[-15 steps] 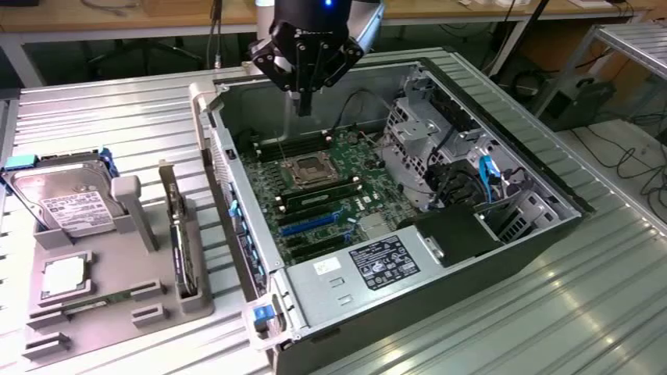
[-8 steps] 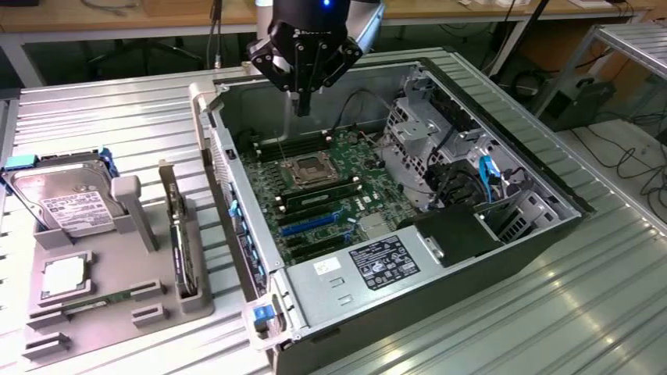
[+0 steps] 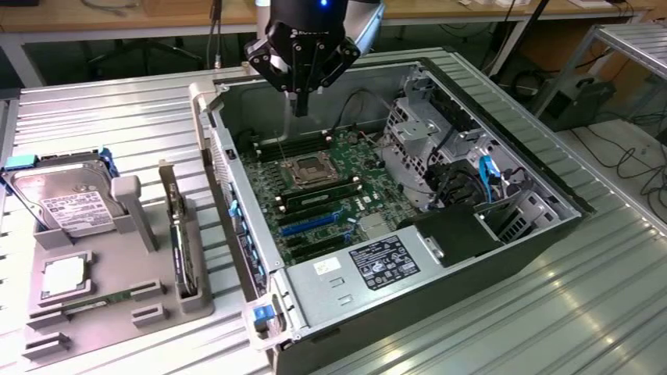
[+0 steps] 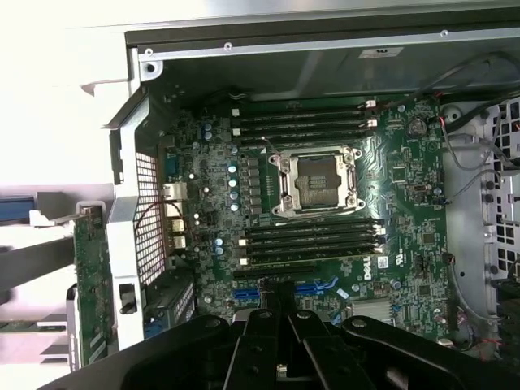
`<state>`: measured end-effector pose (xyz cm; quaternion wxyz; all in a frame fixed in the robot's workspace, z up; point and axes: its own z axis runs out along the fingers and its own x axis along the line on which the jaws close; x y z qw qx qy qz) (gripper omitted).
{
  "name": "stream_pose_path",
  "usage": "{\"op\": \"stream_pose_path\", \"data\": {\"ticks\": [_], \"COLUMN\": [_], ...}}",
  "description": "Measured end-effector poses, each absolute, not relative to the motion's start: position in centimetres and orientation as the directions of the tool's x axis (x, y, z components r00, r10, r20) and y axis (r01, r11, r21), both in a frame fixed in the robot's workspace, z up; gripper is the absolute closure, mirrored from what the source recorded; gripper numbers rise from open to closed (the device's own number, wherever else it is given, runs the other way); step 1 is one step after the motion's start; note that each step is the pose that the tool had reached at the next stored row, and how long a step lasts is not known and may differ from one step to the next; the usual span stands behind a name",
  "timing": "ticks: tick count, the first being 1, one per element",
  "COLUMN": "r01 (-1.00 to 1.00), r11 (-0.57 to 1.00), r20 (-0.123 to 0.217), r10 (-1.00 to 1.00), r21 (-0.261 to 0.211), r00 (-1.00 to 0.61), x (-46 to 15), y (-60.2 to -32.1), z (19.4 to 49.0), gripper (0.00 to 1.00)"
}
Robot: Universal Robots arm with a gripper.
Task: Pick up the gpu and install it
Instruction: 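Reach for the gpu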
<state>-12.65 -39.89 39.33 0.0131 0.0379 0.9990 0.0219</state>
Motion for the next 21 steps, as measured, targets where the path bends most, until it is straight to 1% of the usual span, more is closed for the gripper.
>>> {"op": "stream_pose_path", "data": {"ticks": [21], "r01": [0.075], "r11": [0.996], "r20": [-0.024], "r10": [0.076], "r21": [0.045], "r00": [-0.997], "x": [-13.25], "y": [-39.89], "z": [39.33], "gripper": [0.89]}}
